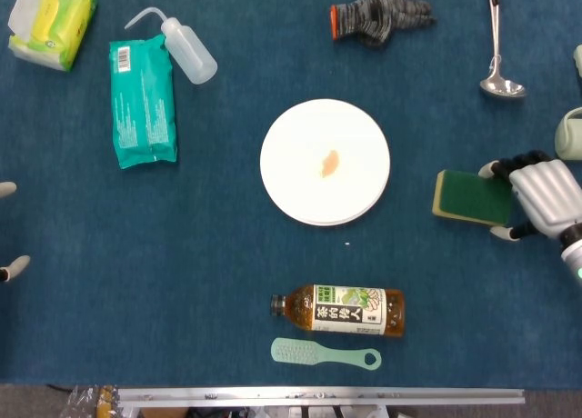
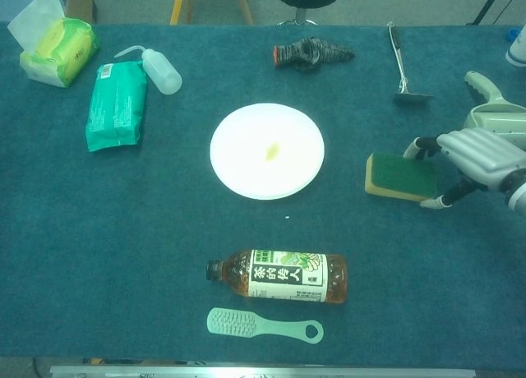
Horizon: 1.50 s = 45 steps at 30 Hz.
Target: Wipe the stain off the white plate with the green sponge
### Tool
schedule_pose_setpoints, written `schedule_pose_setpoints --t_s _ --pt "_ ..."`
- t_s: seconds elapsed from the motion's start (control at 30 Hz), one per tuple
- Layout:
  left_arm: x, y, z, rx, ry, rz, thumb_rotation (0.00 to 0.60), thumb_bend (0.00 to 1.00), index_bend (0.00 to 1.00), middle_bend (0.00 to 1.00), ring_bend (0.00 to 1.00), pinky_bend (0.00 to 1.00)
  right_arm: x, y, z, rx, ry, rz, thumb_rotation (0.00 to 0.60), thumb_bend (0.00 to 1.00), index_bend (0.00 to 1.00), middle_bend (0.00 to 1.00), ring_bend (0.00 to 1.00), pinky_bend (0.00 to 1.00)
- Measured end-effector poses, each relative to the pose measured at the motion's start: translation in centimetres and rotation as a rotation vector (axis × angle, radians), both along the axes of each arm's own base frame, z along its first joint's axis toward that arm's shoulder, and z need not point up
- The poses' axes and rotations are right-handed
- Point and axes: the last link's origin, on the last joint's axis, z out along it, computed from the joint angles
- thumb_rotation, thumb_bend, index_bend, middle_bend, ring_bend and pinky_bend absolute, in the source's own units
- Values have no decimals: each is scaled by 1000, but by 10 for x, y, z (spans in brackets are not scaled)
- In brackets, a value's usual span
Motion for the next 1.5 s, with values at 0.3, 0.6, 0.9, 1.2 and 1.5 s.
schedule_pose_setpoints --t_s 0.3,0.6,0.9,1.2,1.5 --pt "-1 0 -1 0 -5 2 600 107 233 30 56 259 2 -1 1 -22 -6 18 600 35 397 468 403 417" --pt "-2 0 -1 1 -10 7 600 107 233 30 56 259 9 -3 11 -59 -47 35 600 49 412 489 428 430" --pt "-1 1 0 6 -11 6 600 106 233 30 56 259 27 -12 34 -119 -120 65 600 49 416 490 429 430" --pt "-1 2 0 4 -12 8 600 106 233 30 56 259 48 -33 40 -106 -178 82 600 55 423 497 437 430" --pt "-3 2 0 4 -18 15 600 106 233 30 56 259 75 -60 44 -18 -237 25 600 110 455 517 458 430"
